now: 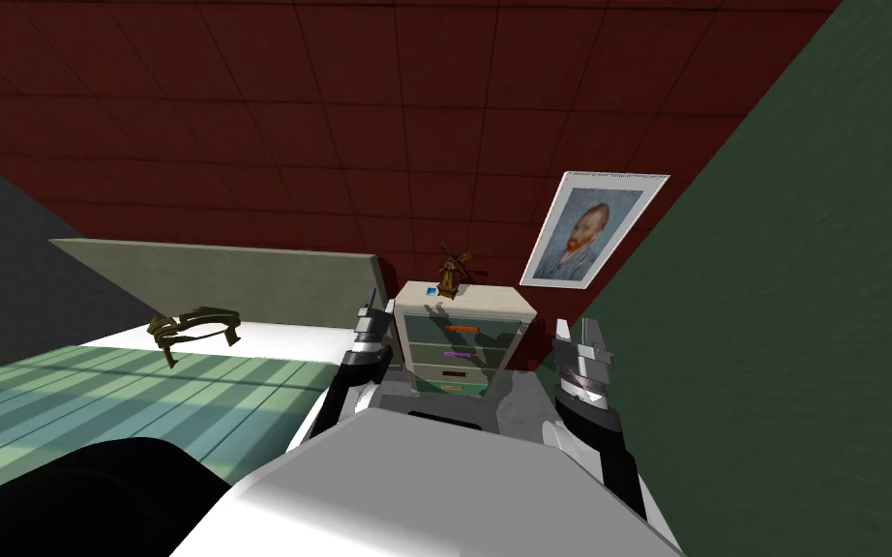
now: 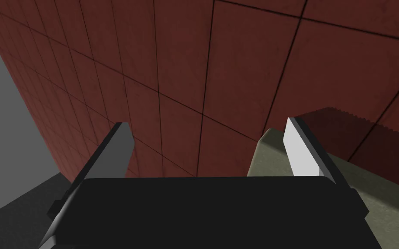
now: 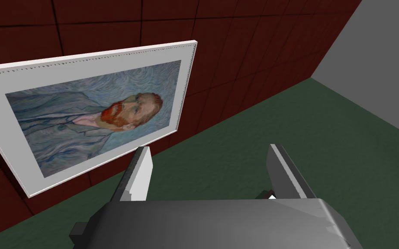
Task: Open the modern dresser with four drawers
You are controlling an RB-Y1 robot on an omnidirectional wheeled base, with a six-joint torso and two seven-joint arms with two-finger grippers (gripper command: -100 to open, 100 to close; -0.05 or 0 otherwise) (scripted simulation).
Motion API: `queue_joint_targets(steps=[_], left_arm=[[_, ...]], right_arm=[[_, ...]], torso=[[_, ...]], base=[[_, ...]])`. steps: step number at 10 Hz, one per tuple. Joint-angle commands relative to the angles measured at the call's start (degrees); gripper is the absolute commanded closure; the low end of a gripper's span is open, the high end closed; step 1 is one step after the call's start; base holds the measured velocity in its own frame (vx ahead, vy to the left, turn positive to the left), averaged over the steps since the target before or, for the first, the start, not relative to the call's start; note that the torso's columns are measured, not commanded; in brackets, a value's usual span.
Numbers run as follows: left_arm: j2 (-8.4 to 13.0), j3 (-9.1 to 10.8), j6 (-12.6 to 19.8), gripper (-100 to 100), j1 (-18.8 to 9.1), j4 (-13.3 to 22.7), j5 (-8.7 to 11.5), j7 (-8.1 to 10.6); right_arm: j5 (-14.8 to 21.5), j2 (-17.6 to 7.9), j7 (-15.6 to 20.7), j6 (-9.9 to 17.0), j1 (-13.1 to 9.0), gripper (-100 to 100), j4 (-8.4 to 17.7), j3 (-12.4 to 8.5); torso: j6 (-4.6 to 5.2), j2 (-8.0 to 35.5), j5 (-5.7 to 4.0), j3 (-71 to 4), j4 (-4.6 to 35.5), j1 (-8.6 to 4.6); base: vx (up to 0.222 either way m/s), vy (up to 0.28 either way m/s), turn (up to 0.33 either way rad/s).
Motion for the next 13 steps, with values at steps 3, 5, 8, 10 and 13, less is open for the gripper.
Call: queue_joint_targets(steps=[3, 5, 8, 10, 13], left_arm=[[0.00, 0.00, 0.00, 0, 0.00, -0.01, 0.00, 0.00], [0.00, 0.00, 0.00, 0, 0.00, -0.01, 0.00, 0.00], [0.00, 0.00, -0.01, 0, 0.00, -0.02, 0.00, 0.00], [1.96, -0.01, 0.39, -100, 0.16, -0.16, 0.10, 0.07], [5.54, -0.07, 1.81, -100, 0.72, -0.62, 0.46, 0.29]], right_arm=[[0.00, 0.00, 0.00, 0.00, 0.00, 0, -0.01, 0.00], [0.00, 0.00, 0.00, 0.00, 0.00, 0, -0.01, 0.00], [0.00, 0.00, 0.00, -0.01, 0.00, 0, -0.02, 0.00], [0.00, 0.00, 0.00, -0.01, 0.00, 0, -0.02, 0.00], [0.00, 0.01, 0.00, 0.00, 0.01, 0, 0.01, 0.01]], torso=[[0.00, 10.03, 0.00, -20.14, 10.06, 0.00], [0.00, 18.45, 0.00, -36.92, 18.46, 0.00], [0.00, 31.16, 0.00, -62.27, 31.14, 0.00], [0.00, 39.62, 0.00, -79.19, 39.60, 0.00], [0.00, 42.20, -0.02, -84.53, 42.21, -0.08]], base=[[0.000, 0.000, 0.000], [0.000, 0.000, 0.000], [0.000, 0.000, 0.000], [0.006, -0.006, 0.001], [0.015, -0.045, 0.006]])
